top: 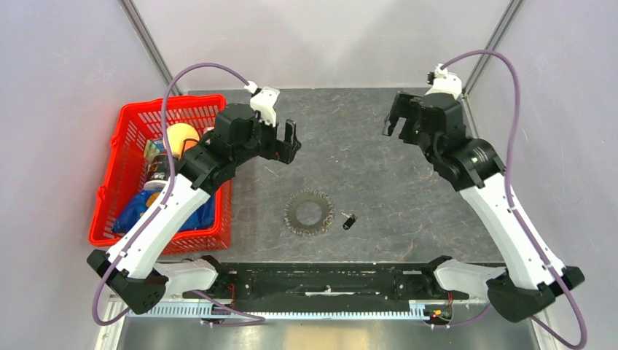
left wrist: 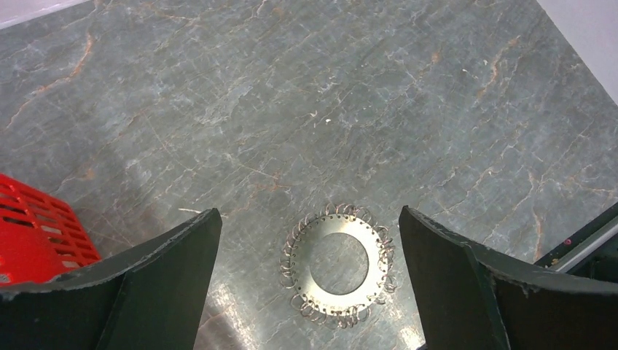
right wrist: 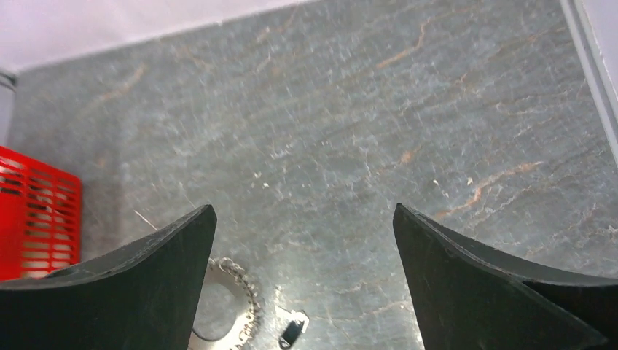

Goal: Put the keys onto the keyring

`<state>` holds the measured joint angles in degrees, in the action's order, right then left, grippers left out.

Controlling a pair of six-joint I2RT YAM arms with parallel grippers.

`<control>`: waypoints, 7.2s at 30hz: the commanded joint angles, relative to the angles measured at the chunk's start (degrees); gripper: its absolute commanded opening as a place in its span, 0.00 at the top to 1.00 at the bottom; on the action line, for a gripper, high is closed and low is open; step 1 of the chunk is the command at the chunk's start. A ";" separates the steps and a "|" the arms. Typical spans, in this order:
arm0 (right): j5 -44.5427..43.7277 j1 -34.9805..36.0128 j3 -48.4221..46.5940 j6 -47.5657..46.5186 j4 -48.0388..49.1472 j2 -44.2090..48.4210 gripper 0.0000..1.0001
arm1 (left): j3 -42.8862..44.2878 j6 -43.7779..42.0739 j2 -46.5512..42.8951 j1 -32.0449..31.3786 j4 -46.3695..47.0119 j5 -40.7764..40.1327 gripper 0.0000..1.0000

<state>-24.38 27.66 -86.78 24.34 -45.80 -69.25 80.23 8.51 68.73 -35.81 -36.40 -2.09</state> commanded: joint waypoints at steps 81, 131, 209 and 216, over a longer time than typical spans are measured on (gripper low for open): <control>32.94 4.21 25.83 5.10 5.29 3.94 0.22 | -14.75 22.96 18.06 -7.61 7.59 -9.74 0.76; 26.21 30.88 31.21 25.14 26.90 -16.52 0.56 | -37.26 30.54 -11.07 -7.43 7.42 -3.33 0.50; 16.20 30.81 40.73 24.00 15.92 2.24 0.49 | -45.94 31.57 4.25 -9.16 22.04 9.68 0.76; 16.27 30.80 40.82 24.09 15.92 2.20 0.49 | -46.14 31.56 4.63 -9.19 21.89 9.29 0.76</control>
<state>-6.57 58.35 -46.30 47.59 -30.52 -68.29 34.28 39.62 72.99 -44.75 -16.10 8.84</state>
